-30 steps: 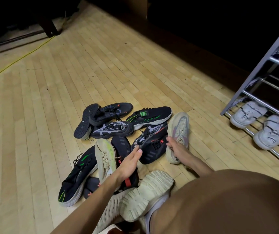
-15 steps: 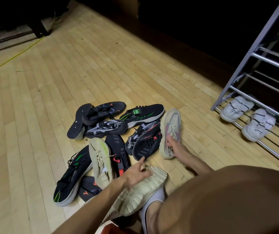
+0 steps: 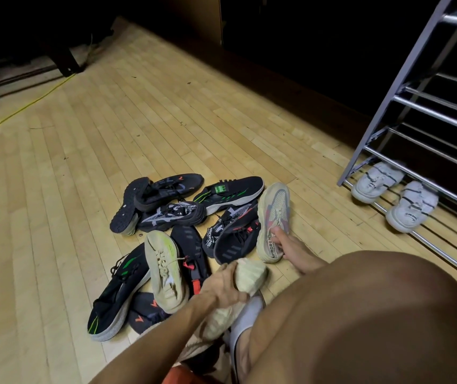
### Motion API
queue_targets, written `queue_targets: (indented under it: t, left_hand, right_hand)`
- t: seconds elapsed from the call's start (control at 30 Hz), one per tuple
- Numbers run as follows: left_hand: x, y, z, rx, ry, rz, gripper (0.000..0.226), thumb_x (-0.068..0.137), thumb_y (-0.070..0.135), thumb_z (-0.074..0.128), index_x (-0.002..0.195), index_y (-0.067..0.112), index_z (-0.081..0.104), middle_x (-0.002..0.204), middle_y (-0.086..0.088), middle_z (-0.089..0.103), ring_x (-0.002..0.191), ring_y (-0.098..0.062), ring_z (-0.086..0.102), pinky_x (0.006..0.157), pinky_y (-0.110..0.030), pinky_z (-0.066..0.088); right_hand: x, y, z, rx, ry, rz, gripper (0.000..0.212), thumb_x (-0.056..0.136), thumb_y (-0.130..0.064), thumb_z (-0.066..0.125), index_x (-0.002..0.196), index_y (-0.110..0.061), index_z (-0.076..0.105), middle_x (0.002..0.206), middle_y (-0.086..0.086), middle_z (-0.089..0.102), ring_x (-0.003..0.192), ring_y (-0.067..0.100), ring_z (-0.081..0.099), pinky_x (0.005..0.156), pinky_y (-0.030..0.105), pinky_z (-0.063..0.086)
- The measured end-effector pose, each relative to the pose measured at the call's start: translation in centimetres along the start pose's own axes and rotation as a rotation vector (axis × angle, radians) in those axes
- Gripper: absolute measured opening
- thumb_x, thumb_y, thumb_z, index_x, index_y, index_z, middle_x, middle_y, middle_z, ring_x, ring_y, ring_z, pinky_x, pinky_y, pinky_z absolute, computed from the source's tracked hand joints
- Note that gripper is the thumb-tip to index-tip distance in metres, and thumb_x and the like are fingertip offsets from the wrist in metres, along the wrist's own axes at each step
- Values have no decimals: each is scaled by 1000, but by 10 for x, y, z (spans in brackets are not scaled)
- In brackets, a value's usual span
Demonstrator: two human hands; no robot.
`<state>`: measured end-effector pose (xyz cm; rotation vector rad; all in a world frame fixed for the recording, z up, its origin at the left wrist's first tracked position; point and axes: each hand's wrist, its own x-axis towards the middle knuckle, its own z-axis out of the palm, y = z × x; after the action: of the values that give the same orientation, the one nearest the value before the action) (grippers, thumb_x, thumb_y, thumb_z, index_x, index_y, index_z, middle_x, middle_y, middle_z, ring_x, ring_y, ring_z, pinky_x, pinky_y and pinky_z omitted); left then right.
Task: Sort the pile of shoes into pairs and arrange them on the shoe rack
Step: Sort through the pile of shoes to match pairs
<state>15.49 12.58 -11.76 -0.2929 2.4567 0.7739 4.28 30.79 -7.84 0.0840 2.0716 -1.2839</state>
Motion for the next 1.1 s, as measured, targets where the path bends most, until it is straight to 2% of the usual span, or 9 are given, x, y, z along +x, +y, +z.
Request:
queue_targets:
  t: [0.2, 0.3, 0.4, 0.5, 0.57, 0.8, 0.93, 1.03, 1.1]
  left_hand:
    - [9, 18, -48, -767, 22, -1, 94, 64, 38, 80, 145, 17, 37, 126, 2, 57, 108, -13, 59, 91, -26, 46]
    - [10, 33, -68, -1292, -137, -39, 57, 66, 41, 64, 112, 7, 59, 92, -12, 63, 76, -23, 63, 70, -32, 52]
    - [14, 47, -77, -1572, -234, 38, 54, 82, 40, 43, 115, 2, 63, 101, -19, 67, 89, -31, 64, 81, -39, 53]
    - [20, 56, -75, -1638, -241, 102, 55, 87, 34, 36, 122, 1, 63, 116, -22, 65, 102, -34, 64, 87, -41, 52]
    - [23, 58, -72, -1635, -234, 134, 52, 87, 33, 38, 116, 3, 68, 114, -21, 67, 100, -33, 66, 85, -40, 55]
    - [37, 56, -62, -1566, -145, 47, 52, 85, 26, 38, 120, -2, 65, 120, -28, 64, 110, -39, 64, 89, -46, 55]
    - [46, 58, -56, -1633, -172, 88, 56, 87, 23, 35, 133, -2, 51, 132, -27, 57, 125, -41, 52, 101, -50, 46]
    - [46, 71, -52, -1675, -253, 135, 55, 91, 23, 30, 134, -3, 51, 134, -27, 56, 127, -41, 51, 102, -52, 45]
    - [50, 78, -48, -1674, -270, 125, 55, 92, 21, 28, 138, -3, 48, 137, -26, 53, 129, -40, 49, 106, -51, 42]
  right_hand:
    - [-2, 0, 4, 21, 18, -4, 70, 96, -69, 29, 142, -21, 52, 148, 6, 51, 136, 26, 46, 115, 50, 34]
    - [0, -6, 9, 111, -33, -25, 73, 98, -65, 25, 148, -16, 43, 150, 12, 47, 139, 30, 44, 114, 50, 37]
    - [-1, -15, 16, 243, -108, -24, 67, 99, -65, 22, 153, -26, 34, 153, 8, 44, 140, 30, 42, 114, 50, 36]
    - [-4, -23, 21, 339, -104, -4, 41, 98, -66, 25, 118, -53, 58, 120, -12, 66, 122, 20, 57, 107, 46, 42]
    - [-5, -26, 20, 374, -95, -4, 33, 100, -63, 29, 96, -53, 60, 100, -20, 68, 106, 12, 62, 97, 39, 48]
    - [-16, -34, 8, 404, 1, -21, 45, 102, -30, 51, 147, -24, 47, 143, 10, 54, 127, 32, 55, 111, 45, 42]
    - [-22, -35, -9, 459, 41, -13, 44, 100, -23, 55, 144, -19, 51, 133, 10, 62, 111, 27, 65, 89, 31, 52]
    - [-26, -33, -13, 534, 56, -27, 30, 97, -20, 61, 127, -25, 60, 101, -7, 76, 83, 6, 73, 67, 18, 55]
    - [-32, -35, -12, 480, 78, -8, 40, 96, -28, 62, 135, -21, 57, 121, -2, 72, 109, 12, 68, 93, 28, 54]
